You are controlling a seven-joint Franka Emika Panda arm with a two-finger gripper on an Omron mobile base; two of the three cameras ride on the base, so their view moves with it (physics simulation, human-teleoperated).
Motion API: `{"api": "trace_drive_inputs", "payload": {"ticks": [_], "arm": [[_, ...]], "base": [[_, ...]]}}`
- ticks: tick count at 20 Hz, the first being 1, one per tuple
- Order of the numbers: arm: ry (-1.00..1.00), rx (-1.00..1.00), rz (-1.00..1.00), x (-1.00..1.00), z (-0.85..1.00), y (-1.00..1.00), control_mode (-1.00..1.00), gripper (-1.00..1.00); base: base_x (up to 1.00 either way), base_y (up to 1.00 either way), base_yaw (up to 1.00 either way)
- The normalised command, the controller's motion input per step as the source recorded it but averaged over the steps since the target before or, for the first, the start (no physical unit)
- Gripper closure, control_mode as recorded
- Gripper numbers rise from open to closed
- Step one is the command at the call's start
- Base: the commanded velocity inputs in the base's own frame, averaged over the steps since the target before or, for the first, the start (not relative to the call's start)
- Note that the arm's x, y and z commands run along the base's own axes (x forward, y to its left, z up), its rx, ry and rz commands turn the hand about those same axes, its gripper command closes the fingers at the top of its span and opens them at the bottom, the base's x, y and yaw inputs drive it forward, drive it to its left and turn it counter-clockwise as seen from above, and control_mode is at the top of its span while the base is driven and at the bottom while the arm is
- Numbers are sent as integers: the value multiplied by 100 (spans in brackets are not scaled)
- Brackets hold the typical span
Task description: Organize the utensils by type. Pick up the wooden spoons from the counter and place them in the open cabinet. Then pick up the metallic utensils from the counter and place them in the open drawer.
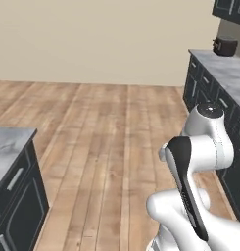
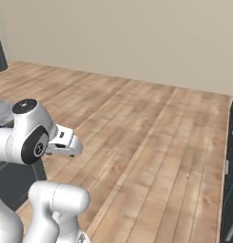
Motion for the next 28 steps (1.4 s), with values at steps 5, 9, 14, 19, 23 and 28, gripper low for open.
{"api": "trace_drive_inputs", "payload": {"ticks": [5,9,14,19,23,28], "arm": [[0,0,0,0,0,0,100,-100],[0,0,0,0,0,0,100,-100],[0,0,0,0,0,0,100,-100],[0,0,0,0,0,0,100,-100],[0,0,0,0,0,0,100,-100],[0,0,0,0,0,0,100,-100]], "base": [[100,0,17],[100,0,18],[100,0,30],[100,0,57],[100,-5,65],[100,-14,61]]}}
